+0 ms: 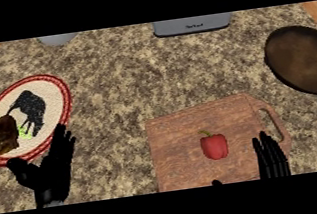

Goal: Pick the bell pepper from the cutting board and place it in the pan

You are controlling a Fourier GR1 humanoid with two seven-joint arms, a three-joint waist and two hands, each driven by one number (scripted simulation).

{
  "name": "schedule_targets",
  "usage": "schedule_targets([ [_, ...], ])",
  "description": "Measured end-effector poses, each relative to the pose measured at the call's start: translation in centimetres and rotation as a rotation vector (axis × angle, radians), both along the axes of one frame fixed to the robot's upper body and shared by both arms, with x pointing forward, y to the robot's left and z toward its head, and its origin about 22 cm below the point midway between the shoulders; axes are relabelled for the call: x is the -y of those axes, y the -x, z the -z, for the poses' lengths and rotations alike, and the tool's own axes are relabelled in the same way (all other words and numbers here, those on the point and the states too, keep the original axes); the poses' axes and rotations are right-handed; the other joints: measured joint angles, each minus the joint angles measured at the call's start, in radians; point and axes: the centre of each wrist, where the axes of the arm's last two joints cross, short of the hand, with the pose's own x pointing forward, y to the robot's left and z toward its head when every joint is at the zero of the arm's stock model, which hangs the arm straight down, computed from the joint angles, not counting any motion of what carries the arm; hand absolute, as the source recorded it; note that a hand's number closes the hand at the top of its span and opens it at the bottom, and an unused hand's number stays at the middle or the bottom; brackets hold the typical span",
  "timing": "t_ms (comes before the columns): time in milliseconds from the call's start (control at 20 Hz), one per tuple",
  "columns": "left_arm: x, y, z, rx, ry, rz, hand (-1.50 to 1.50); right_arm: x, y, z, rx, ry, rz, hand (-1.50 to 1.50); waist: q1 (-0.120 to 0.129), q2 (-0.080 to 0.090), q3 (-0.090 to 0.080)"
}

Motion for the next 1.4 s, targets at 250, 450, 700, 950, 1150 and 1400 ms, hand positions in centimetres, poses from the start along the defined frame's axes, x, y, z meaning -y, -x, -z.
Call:
schedule_targets([
  [250, 0.3, -0.3, 0.0, 0.015, -0.005, 0.015, 0.0, 0.2, -0.4, -1.1, -0.221, 0.081, 0.075, -1.5, 0.013, 0.007, -0.002],
  [450, 0.4, -0.8, -0.4, 0.014, 0.003, 0.03, 0.0, 0.1, -1.2, -1.7, -0.446, 0.18, 0.142, -1.5, 0.027, 0.012, -0.003],
  [700, 0.8, -1.3, -0.5, 0.01, -0.001, 0.042, 0.0, -1.8, -4.4, -4.8, -0.602, 0.276, 0.202, -1.5, 0.041, 0.009, -0.001],
  [950, 1.4, -1.4, -0.1, 0.006, 0.006, 0.042, 0.0, -3.2, -7.8, -6.7, -0.729, 0.345, 0.211, -1.5, 0.041, 0.004, 0.002],
  [1150, 1.3, -1.5, -0.1, 0.001, 0.002, 0.041, 0.0, -3.0, -9.6, -6.8, -0.846, 0.332, 0.161, -1.5, 0.038, 0.003, 0.003],
  [1400, 0.8, -1.1, 0.1, -0.004, 0.006, 0.027, 0.0, -3.1, -10.3, -7.0, -0.919, 0.315, 0.105, -1.5, 0.031, 0.0, 0.003],
])
